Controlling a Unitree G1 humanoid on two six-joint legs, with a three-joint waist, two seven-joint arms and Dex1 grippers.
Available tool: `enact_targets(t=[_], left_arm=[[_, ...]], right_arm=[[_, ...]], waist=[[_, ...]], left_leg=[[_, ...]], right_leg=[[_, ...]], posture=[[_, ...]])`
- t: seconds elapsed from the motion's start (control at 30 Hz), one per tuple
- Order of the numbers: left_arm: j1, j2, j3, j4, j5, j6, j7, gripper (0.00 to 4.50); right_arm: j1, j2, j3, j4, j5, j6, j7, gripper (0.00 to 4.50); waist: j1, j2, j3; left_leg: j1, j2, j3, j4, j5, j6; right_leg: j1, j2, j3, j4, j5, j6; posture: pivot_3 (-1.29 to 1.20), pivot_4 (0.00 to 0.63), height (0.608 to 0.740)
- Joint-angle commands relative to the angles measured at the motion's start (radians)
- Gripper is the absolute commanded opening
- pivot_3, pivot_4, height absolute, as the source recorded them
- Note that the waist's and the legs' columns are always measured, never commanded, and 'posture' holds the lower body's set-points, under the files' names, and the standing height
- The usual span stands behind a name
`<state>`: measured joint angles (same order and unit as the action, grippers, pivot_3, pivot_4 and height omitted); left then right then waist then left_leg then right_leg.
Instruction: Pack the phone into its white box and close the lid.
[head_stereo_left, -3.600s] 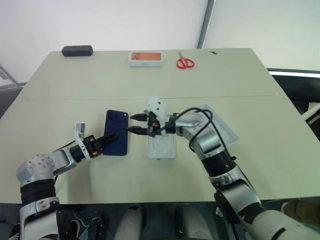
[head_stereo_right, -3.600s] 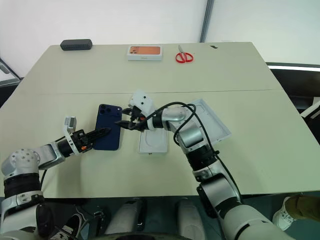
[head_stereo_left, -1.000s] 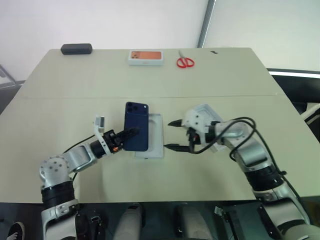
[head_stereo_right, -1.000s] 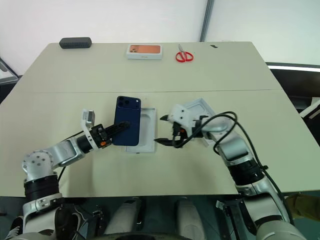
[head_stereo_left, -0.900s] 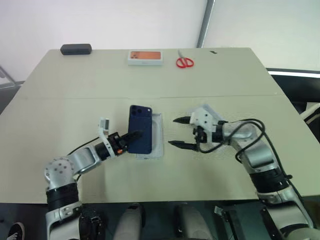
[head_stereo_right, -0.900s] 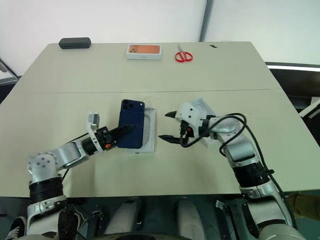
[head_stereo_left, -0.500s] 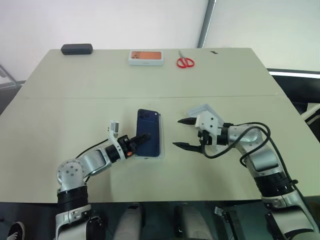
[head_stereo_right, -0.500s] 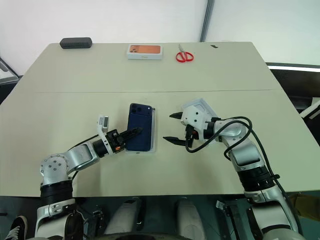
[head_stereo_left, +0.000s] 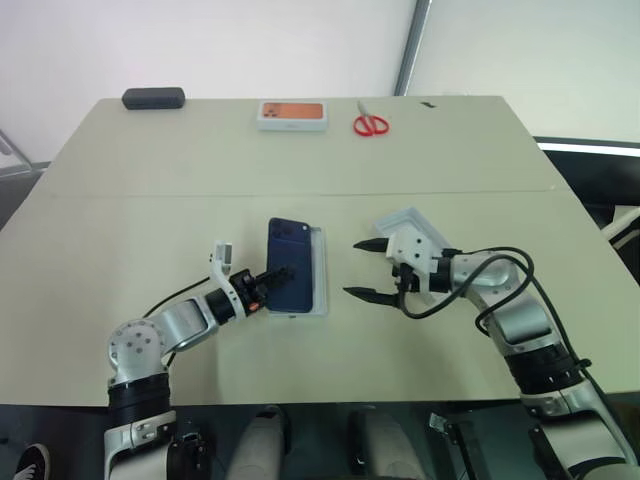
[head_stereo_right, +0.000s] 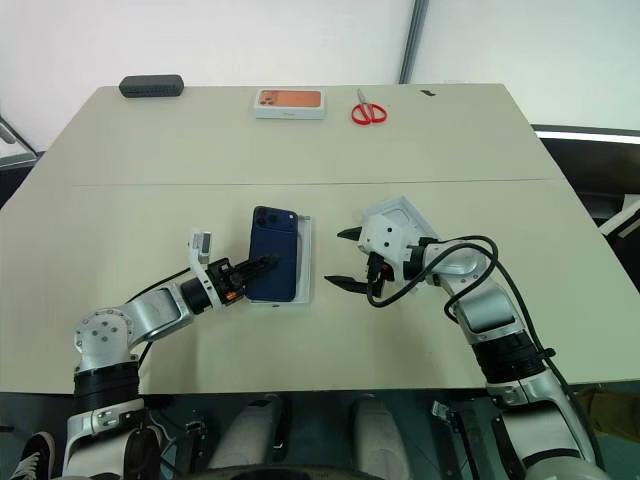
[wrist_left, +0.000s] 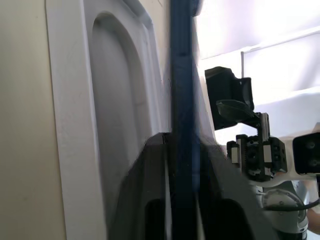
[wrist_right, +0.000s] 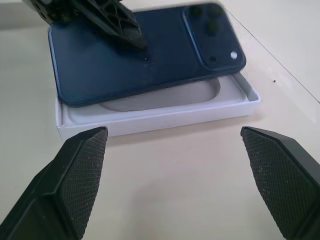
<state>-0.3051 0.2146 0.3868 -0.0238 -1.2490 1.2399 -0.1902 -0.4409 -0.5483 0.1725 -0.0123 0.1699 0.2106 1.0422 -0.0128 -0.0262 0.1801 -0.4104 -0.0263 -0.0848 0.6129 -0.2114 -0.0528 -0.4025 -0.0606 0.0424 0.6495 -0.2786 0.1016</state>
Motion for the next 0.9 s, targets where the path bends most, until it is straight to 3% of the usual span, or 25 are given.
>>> enact_targets(t=[0.03,0.1,0.9], left_arm=[[-0.004,0.011,-0.018,-0.040,-0.016,-0.003,0.001,2.90],[-0.011,0.019,-0.025,-0.043,-0.021,0.002,-0.003,3.87],[-0.031,0.189,-0.054,-0.086,-0.082,0.057,-0.039,3.87]], right_arm=[[-0.019,0.002,-0.004,-0.010,0.004,-0.014,-0.006,4.50],[-0.022,0.003,-0.001,-0.006,0.003,-0.015,-0.007,4.50],[-0.049,0.034,0.030,0.035,-0.014,-0.049,-0.023,4.50]], waist=[[0.000,0.000,0.000],[0.000,0.000,0.000],[-0.002,0.000,0.000]], left_leg=[[0.000,0.000,0.000,0.000,0.000,0.000],[0.001,0.000,0.000,0.000,0.000,0.000],[0.002,0.000,0.000,0.000,0.000,0.000]], right_leg=[[0.000,0.000,0.000,0.000,0.000,0.000],[0.002,0.000,0.000,0.000,0.000,0.000],[0.003,0.000,0.000,0.000,0.000,0.000]], posture=[[0.00,0.150,0.740],[0.00,0.150,0.740],[0.00,0.150,0.740]])
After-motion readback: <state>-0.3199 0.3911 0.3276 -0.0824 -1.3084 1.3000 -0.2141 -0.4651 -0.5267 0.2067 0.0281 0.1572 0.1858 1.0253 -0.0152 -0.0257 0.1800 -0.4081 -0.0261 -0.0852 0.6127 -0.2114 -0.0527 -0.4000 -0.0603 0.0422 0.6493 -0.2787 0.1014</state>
